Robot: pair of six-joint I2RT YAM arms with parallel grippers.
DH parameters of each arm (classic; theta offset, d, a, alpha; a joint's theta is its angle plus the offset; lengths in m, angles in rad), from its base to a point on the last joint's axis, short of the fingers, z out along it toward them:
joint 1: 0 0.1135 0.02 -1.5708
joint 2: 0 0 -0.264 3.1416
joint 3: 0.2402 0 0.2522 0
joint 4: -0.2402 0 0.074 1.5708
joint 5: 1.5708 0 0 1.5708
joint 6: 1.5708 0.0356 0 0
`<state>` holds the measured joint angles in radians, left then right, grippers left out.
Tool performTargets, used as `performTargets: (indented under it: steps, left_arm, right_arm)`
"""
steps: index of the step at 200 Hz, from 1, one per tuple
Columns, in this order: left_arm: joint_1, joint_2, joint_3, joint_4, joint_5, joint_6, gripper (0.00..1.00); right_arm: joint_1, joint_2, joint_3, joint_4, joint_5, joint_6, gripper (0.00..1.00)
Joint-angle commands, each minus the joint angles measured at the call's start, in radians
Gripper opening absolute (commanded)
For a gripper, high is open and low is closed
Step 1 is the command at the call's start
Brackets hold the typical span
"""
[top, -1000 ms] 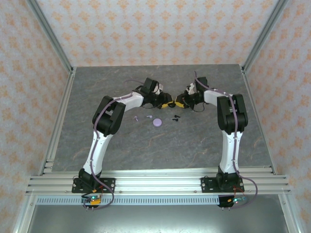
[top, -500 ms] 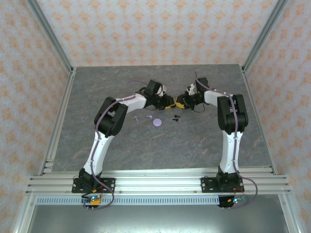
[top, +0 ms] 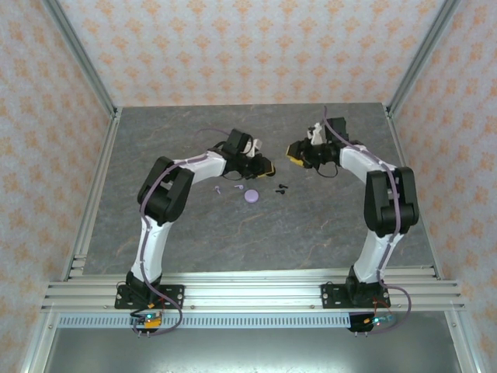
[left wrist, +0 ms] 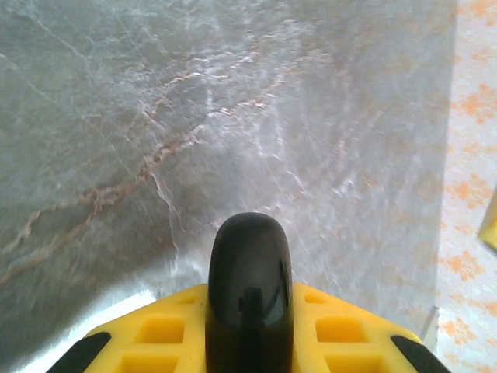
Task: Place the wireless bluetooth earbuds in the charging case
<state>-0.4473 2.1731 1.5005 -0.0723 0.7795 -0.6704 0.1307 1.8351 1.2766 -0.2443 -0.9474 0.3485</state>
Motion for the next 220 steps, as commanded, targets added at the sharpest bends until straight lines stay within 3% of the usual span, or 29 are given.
performTargets:
  steps: [1, 32, 88, 122, 220]
  left_arm:
    - [0.041, -0.14, -0.05, 0.109, 0.096, 0.066, 0.16]
    - [0.069, -0.273, -0.12, 0.157, 0.223, 0.162, 0.15]
    - [0.066, -0.461, -0.151, 0.061, 0.395, 0.35, 0.15]
    - [0.049, -0.515, -0.128, -0.082, 0.417, 0.471, 0.15]
    - [0.008, -0.523, -0.085, -0.201, 0.448, 0.572, 0.13]
  right_arm:
    - [-0.005, -0.099, -0.016, -0.026, -0.048, -0.1, 0.37]
    - [-0.002, -0.192, -0.011, -0.061, -0.16, -0.216, 0.4]
    - [0.08, -0.309, 0.053, -0.231, -0.269, -0.436, 0.47]
    - [0.109, -0.333, 0.073, -0.244, -0.324, -0.467, 0.47]
    - [0.139, -0.324, 0.105, -0.287, -0.332, -0.498, 0.46]
